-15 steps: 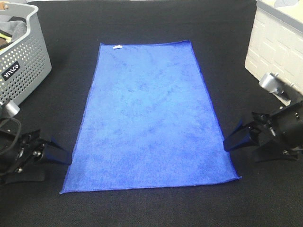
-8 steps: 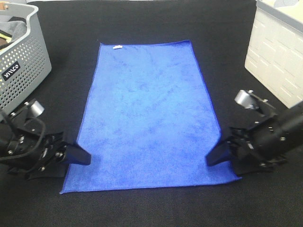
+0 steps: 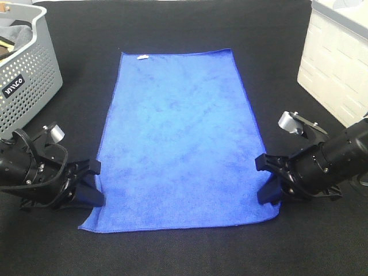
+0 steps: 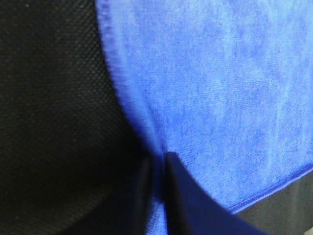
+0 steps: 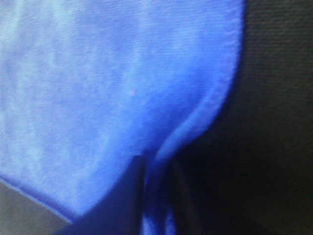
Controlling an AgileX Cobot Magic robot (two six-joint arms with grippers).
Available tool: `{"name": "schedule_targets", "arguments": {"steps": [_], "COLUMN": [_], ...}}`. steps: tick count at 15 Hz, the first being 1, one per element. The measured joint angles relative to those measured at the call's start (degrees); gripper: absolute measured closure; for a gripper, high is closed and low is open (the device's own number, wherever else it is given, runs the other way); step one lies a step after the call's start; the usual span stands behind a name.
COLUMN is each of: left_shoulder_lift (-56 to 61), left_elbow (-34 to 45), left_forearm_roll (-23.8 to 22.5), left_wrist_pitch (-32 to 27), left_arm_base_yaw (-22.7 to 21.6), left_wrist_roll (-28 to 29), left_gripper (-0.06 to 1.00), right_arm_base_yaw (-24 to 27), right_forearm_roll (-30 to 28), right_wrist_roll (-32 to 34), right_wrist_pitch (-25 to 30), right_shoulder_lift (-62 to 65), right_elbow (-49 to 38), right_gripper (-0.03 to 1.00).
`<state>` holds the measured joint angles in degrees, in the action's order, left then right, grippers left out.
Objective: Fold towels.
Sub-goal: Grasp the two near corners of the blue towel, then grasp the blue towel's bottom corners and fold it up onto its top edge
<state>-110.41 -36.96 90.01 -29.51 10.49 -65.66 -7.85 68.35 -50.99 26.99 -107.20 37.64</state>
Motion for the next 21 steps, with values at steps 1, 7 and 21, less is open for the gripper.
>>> {"name": "schedule_targets", "arguments": {"steps": [1, 7, 21], "left_shoulder_lift": [0.0, 6.53, 29.68], "left_elbow": [0.0, 0.11, 13.35], "left_forearm_roll": [-0.86, -20.8, -37.7], "left_wrist_pitch": [0.0, -0.97, -8.48], "left_arm_base_yaw": [0.0, 0.0, 0.0], "left_wrist_roll": [0.0, 16.73, 34.21], "left_gripper": [0.94, 0.94, 0.94], "right_arm_base_yaw": [0.0, 0.0, 0.0], "right_forearm_roll": [-0.06, -2.86, -17.42], "right_wrist_roll": [0.52, 5.44, 21.6], "right_wrist_pitch": [-0.34, 6.53, 12.89], "right_shoulder_lift": [-0.06, 1.78, 23.84], "right_elbow": [0.0, 0.0, -13.35], "right_gripper": [0.97, 0.97, 0.97]}}
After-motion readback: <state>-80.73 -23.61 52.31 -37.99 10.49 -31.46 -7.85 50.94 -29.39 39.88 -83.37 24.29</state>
